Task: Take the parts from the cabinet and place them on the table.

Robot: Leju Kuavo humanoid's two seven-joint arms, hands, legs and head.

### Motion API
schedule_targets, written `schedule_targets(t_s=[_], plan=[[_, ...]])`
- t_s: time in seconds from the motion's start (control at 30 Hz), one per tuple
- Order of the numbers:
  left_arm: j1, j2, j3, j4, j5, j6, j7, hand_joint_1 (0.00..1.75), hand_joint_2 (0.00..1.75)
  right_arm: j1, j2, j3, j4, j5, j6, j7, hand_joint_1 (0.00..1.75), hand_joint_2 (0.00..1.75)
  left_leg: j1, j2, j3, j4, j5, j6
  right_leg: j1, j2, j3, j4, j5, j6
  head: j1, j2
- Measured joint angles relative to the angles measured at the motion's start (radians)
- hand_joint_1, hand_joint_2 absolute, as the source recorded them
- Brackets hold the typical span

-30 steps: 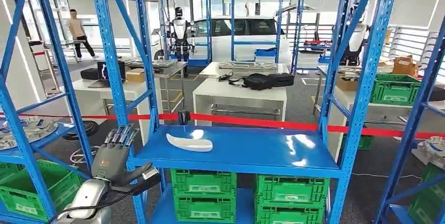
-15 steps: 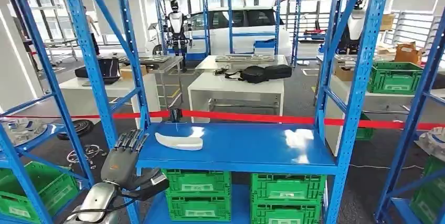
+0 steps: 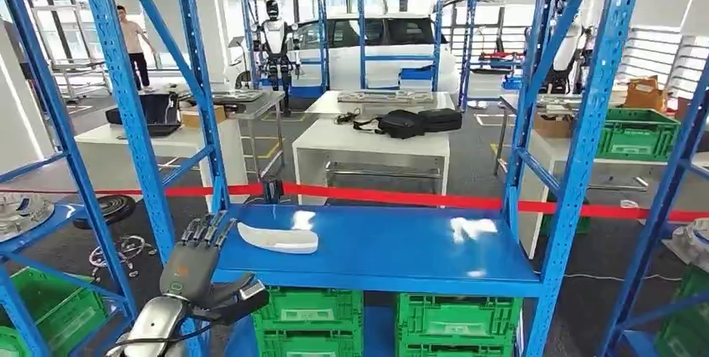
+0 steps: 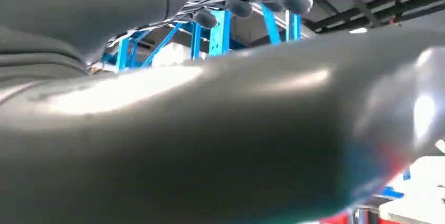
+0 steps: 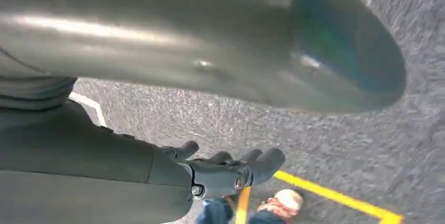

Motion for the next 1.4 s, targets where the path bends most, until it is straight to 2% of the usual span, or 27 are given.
schedule_targets(t_s=[0.03, 0.07, 0.13, 0.17, 0.2, 0.23, 0.33, 0.37, 0.4, 0.5, 0.57, 0.63, 0.67, 0.7, 0.73, 0.77, 0.83, 0.87, 0.9, 1.0, 1.07, 1.13, 1.2, 1.23, 1.33, 1.37, 1.4], plan=[[-0.003, 0.0, 0.0, 0.0, 0.0, -0.001, 0.002, 0.0, 0.0, -0.003, 0.0, 0.0, 0.0, 0.002, -0.001, -0.002, 0.0, 0.0, 0.0, 0.0, 0.012, -0.007, -0.002, 0.002, 0.0, -0.003, -0.01, 0.034, -0.008, 0.004, 0.001, 0.0], [-0.008, 0.0, 0.0, 0.001, 0.0, -0.006, 0.004, 0.0, 0.0, -0.007, 0.0, 0.0, 0.0, 0.003, -0.001, -0.004, 0.0, 0.0, 0.001, 0.0, 0.018, -0.008, -0.005, 0.007, 0.001, -0.004, -0.045, 0.09, -0.027, 0.006, 0.001, 0.0], [-0.005, 0.003, 0.0, 0.004, 0.0, -0.011, 0.008, 0.0, 0.0, -0.006, 0.0, 0.0, 0.0, 0.003, 0.0, -0.004, 0.0, 0.0, 0.002, -0.002, 0.028, -0.008, -0.019, 0.007, -0.001, -0.005, -0.145, 0.233, -0.075, 0.014, 0.003, 0.0], [0.001, 0.003, 0.0, 0.006, 0.0, -0.011, 0.009, 0.0, 0.0, -0.003, 0.0, 0.0, 0.0, 0.004, 0.003, -0.005, 0.0, 0.0, 0.002, -0.004, 0.036, -0.008, -0.026, 0.006, -0.002, -0.005, -0.184, 0.275, -0.081, 0.016, 0.003, 0.0], [0.007, 0.004, 0.0, 0.008, 0.0, -0.012, 0.008, 0.0, 0.0, -0.002, 0.0, 0.0, 0.0, 0.006, 0.004, -0.005, 0.0, 0.0, 0.003, -0.007, 0.047, -0.007, -0.035, 0.003, -0.003, -0.006, -0.202, 0.274, -0.063, 0.02, 0.004, 0.0], [0.012, 0.005, 0.0, 0.01, 0.0, -0.015, 0.01, 0.0, 0.0, -0.002, 0.0, 0.0, 0.0, 0.006, 0.005, -0.005, 0.0, 0.0, 0.004, -0.008, 0.061, -0.006, -0.046, -0.001, -0.005, -0.007, -0.199, 0.228, -0.018, 0.022, 0.004, 0.0], [0.013, 0.005, 0.0, 0.012, -0.003, -0.021, 0.021, 0.0, 0.0, 0.0, -0.001, 0.0, 0.0, 0.005, 0.006, -0.005, 0.0, 0.0, 0.008, -0.007, 0.09, 0.001, -0.086, -0.016, -0.007, -0.008, -0.137, -0.01, 0.153, 0.024, 0.005, 0.0], [0.009, 0.005, 0.0, 0.018, -0.005, -0.022, 0.026, 0.0, 0.0, -0.001, 0.0, 0.0, 0.003, 0.005, 0.008, -0.005, 0.0, 0.0, 0.007, -0.011, 0.104, 0.007, -0.093, -0.022, 0.002, -0.01, -0.138, -0.018, 0.099, 0.018, 0.005, -0.002], [0.008, 0.006, 0.0, 0.017, -0.006, -0.027, 0.031, 0.0, 0.0, -0.002, -0.001, 0.0, 0.003, 0.006, 0.008, -0.004, 0.0, 0.0, 0.005, -0.012, 0.1, 0.003, -0.1, -0.03, 0.005, -0.01, -0.129, -0.01, 0.114, 0.002, 0.003, -0.001], [0.006, 0.008, -0.001, 0.014, -0.009, -0.027, 0.034, 0.0, 0.0, -0.002, -0.001, 0.0, 0.003, 0.004, 0.008, -0.005, 0.0, 0.0, 0.005, -0.014, 0.109, 0.019, -0.1, -0.045, -0.001, -0.01, -0.11, -0.013, 0.106, -0.022, 0.003, 0.0], [0.004, 0.011, -0.001, 0.014, -0.009, -0.026, 0.034, 0.0, 0.0, -0.004, -0.002, 0.0, 0.003, 0.004, 0.008, -0.005, 0.0, 0.0, 0.008, -0.005, 0.038, 0.146, -0.096, -0.053, -0.001, -0.009, -0.088, -0.021, 0.091, -0.036, 0.0, -0.001], [0.009, 0.016, -0.001, 0.016, -0.009, -0.026, 0.032, 0.0, 0.0, -0.003, -0.001, 0.0, 0.003, 0.007, 0.015, -0.002, 0.0, 0.0, 0.01, -0.004, -0.059, 0.278, -0.151, -0.061, -0.001, -0.008, -0.069, -0.021, 0.072, -0.038, -0.001, 0.0], [0.015, 0.018, -0.001, 0.016, -0.009, -0.024, 0.032, 0.0, 0.0, -0.001, -0.001, 0.0, 0.003, 0.01, 0.015, 0.002, 0.0, 0.0, 0.011, -0.004, -0.098, 0.317, -0.179, -0.062, -0.001, -0.007, -0.058, -0.021, 0.063, -0.038, -0.001, 0.0], [0.02, 0.018, -0.001, 0.016, -0.01, -0.023, 0.029, 0.0, 0.0, 0.0, -0.001, -0.001, 0.003, 0.012, 0.015, 0.002, 0.0, 0.0, 0.011, -0.003, -0.124, 0.321, -0.183, -0.061, -0.001, -0.007, -0.046, -0.021, 0.052, -0.037, -0.001, 0.0], [0.021, 0.018, -0.001, 0.016, -0.012, -0.023, 0.029, 0.0, 0.0, 0.0, -0.001, -0.003, 0.003, 0.013, 0.015, 0.002, 0.0, 0.0, 0.011, -0.002, -0.127, 0.287, -0.156, -0.057, -0.001, -0.006, -0.03, -0.021, 0.042, -0.036, -0.002, 0.0], [0.021, 0.018, -0.001, 0.016, -0.015, -0.023, 0.029, 0.0, 0.0, -0.001, -0.001, -0.004, 0.003, 0.013, 0.014, 0.003, 0.0, 0.0, 0.011, -0.002, -0.113, 0.222, -0.102, -0.051, -0.001, -0.006, -0.014, -0.021, 0.031, -0.034, -0.001, 0.0], [0.02, 0.021, -0.001, 0.015, -0.015, -0.021, 0.029, 0.0, 0.0, -0.001, -0.001, -0.005, 0.003, 0.015, 0.014, 0.003, 0.0, 0.0, 0.008, 0.0, -0.072, 0.062, 0.036, -0.039, -0.001, -0.006, 0.012, -0.023, 0.01, -0.029, -0.002, 0.0], [0.021, 0.022, -0.001, 0.016, -0.015, -0.021, 0.029, 0.0, 0.0, -0.004, -0.001, -0.005, 0.003, 0.017, 0.014, 0.003, 0.0, 0.0, 0.004, 0.0, -0.073, 0.027, 0.048, -0.039, 0.002, -0.007, 0.023, -0.016, 0.0, -0.024, -0.001, 0.0], [0.02, 0.023, -0.001, 0.016, -0.015, -0.022, 0.028, 0.0, 0.0, -0.005, -0.001, -0.005, 0.003, 0.02, 0.015, 0.004, 0.0, 0.0, 0.001, 0.001, -0.07, 0.028, 0.022, -0.036, 0.002, -0.004, 0.025, -0.022, -0.008, -0.015, -0.003, 0.0], [0.019, 0.023, -0.001, 0.007, -0.015, -0.021, 0.028, 0.0, 0.0, -0.005, -0.001, -0.005, 0.003, 0.026, 0.015, 0.006, 0.0, 0.0, 0.004, -0.003, -0.042, 0.019, 0.037, -0.016, 0.004, -0.006, 0.042, -0.021, -0.007, 0.001, -0.002, 0.0], [0.014, 0.02, -0.001, 0.002, -0.016, -0.021, 0.027, 0.0, 0.0, -0.011, -0.001, -0.005, 0.003, 0.03, 0.016, 0.006, 0.0, 0.0, 0.008, -0.004, -0.025, 0.015, 0.029, -0.005, 0.001, -0.008, -0.003, 0.06, -0.016, 0.007, 0.0, 0.0], [0.017, 0.021, -0.001, 0.002, -0.016, -0.021, 0.029, 0.0, 0.0, -0.011, 0.0, -0.005, 0.003, 0.036, 0.016, 0.01, 0.0, 0.0, 0.007, -0.004, -0.016, 0.015, 0.016, 0.001, 0.001, -0.008, -0.101, 0.207, -0.064, 0.016, 0.001, 0.0], [0.027, 0.021, -0.001, 0.003, -0.016, -0.021, 0.028, 0.0, 0.0, -0.008, 0.0, -0.005, 0.003, 0.039, 0.017, 0.01, 0.0, 0.0, 0.005, -0.007, -0.002, 0.015, 0.002, 0.002, 0.001, -0.008, -0.177, 0.284, -0.108, 0.019, 0.003, 0.0], [0.029, 0.021, -0.001, 0.003, -0.016, -0.021, 0.028, 0.0, 0.0, -0.008, 0.001, -0.005, 0.003, 0.039, 0.017, 0.01, 0.0, 0.0, 0.004, -0.008, 0.007, 0.016, -0.006, 0.001, 0.001, -0.008, -0.186, 0.261, -0.089, 0.018, 0.002, 0.0], [0.029, 0.021, -0.001, 0.002, -0.016, -0.023, 0.028, 0.0, 0.0, -0.008, 0.0, -0.005, 0.003, 0.039, 0.021, 0.015, 0.0, 0.0, 0.004, -0.009, 0.044, 0.018, -0.036, -0.006, 0.004, -0.009, -0.11, 0.015, 0.089, 0.004, 0.004, 0.0], [0.029, 0.021, -0.001, 0.003, -0.017, -0.026, 0.026, 0.0, 0.0, -0.008, 0.0, -0.005, 0.003, 0.039, 0.025, 0.019, 0.0, 0.0, 0.002, -0.009, 0.053, 0.019, -0.043, -0.011, 0.009, -0.008, -0.104, -0.016, 0.111, -0.002, 0.003, 0.0], [0.027, 0.021, -0.001, 0.005, -0.017, -0.03, 0.026, 0.0, 0.0, -0.01, 0.0, -0.005, 0.003, 0.04, 0.028, 0.023, 0.0, 0.0, 0.001, -0.014, 0.052, 0.019, -0.049, -0.018, 0.012, -0.009, -0.103, -0.017, 0.065, -0.004, 0.003, 0.0]])
